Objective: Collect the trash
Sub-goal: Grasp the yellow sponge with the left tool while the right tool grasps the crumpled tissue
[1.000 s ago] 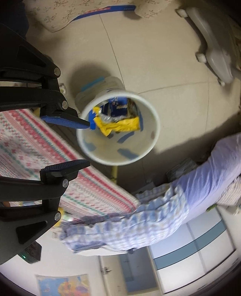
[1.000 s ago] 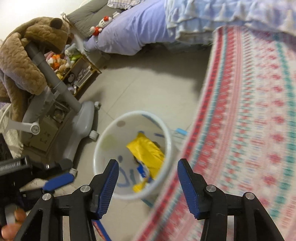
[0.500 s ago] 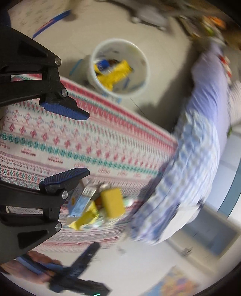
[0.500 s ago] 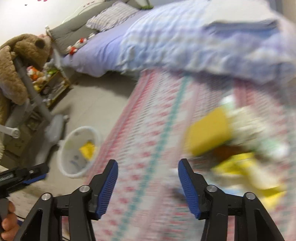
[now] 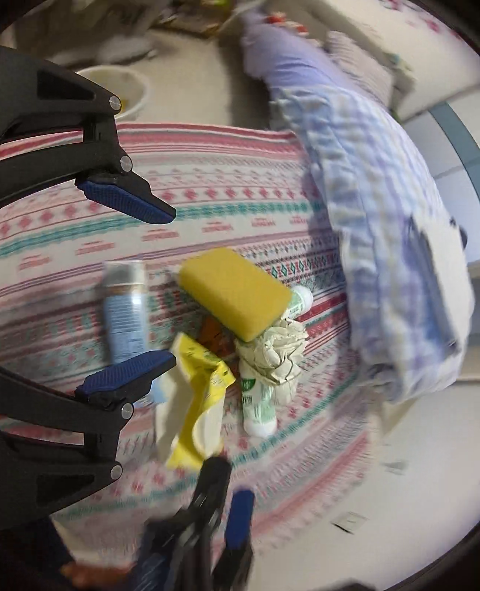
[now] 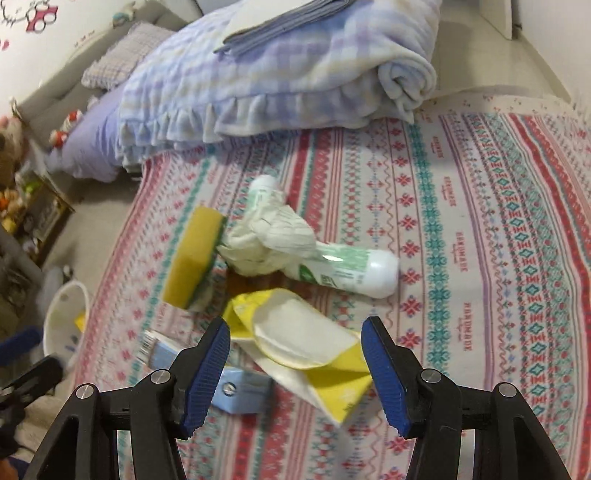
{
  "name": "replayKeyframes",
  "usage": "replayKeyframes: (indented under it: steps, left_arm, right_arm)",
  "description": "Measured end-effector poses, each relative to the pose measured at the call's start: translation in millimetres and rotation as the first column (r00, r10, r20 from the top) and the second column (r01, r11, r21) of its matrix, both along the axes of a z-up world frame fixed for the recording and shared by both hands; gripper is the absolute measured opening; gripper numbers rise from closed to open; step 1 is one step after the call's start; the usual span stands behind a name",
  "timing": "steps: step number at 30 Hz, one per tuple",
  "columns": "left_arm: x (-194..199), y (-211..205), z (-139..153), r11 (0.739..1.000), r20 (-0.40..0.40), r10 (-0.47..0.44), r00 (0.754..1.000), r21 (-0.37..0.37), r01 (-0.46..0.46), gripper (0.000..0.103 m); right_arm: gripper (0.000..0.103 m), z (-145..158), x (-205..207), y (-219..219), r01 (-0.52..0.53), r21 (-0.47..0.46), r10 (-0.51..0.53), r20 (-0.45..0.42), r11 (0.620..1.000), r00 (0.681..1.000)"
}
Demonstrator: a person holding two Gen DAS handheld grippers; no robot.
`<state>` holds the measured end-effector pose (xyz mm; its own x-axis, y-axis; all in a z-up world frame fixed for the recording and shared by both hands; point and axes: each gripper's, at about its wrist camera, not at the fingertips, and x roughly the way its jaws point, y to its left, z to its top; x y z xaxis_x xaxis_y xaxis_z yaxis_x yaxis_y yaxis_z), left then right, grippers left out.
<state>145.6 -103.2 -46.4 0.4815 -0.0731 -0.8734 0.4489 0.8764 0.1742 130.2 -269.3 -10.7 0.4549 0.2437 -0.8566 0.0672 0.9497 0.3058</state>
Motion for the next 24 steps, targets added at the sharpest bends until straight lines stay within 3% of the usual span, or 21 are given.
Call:
replayKeyframes:
  steps: [3, 7, 9, 10, 12, 24]
  left_arm:
    - [21.3, -15.7, -21.4, 0.998, -0.010, -0.010, 1.000, 0.070, 0.011, 0.074]
    - [37.4, -13.6, -39.7, 0.997, -0.023, 0.002, 1.000, 0.078, 0.000, 0.074]
    - [43.8, -10.8, -42.6, 0.998, -0.033, 0.019, 0.999, 0.052, -0.017, 0.069]
    - [45.6, -8.7, -42.9, 0.999, -0.031, 0.026, 0.999, 0.039, -0.025, 0.051]
    - [48.5, -3.5, -43.4, 0.998, -0.048, 0.053, 0.997, 0.017, -0.053, 0.033]
    - [47.7, 44.3, 0.4, 0.970, -0.089, 0.137, 0.987, -0.192, -0.152, 0.029]
  right_arm:
    - [0.064, -7.7, -0.2, -1.4, -0.013, -0.023, 0.013, -0.021, 1.000, 1.000]
    - [0.064, -10.2, 1.1, -7.8, -0.023, -0.055, 0.022, -0.017, 0.998, 1.000]
    - [0.064, -11.6, 4.4, -12.5, -0.019, -0.056, 0.018, -0.018, 0.998, 1.000]
    - [0.064, -12.8, 6.9, -14.5, -0.015, -0.050, 0.015, -0.018, 0.999, 1.000]
    - [0.064, -14.7, 11.7, -18.9, 0.001, -0.035, -0.002, -0.018, 0.999, 1.000]
    - [0.064, -30.1, 56.7, -17.1, 0.067, 0.099, -0.068, 0.010, 0.993, 0.998]
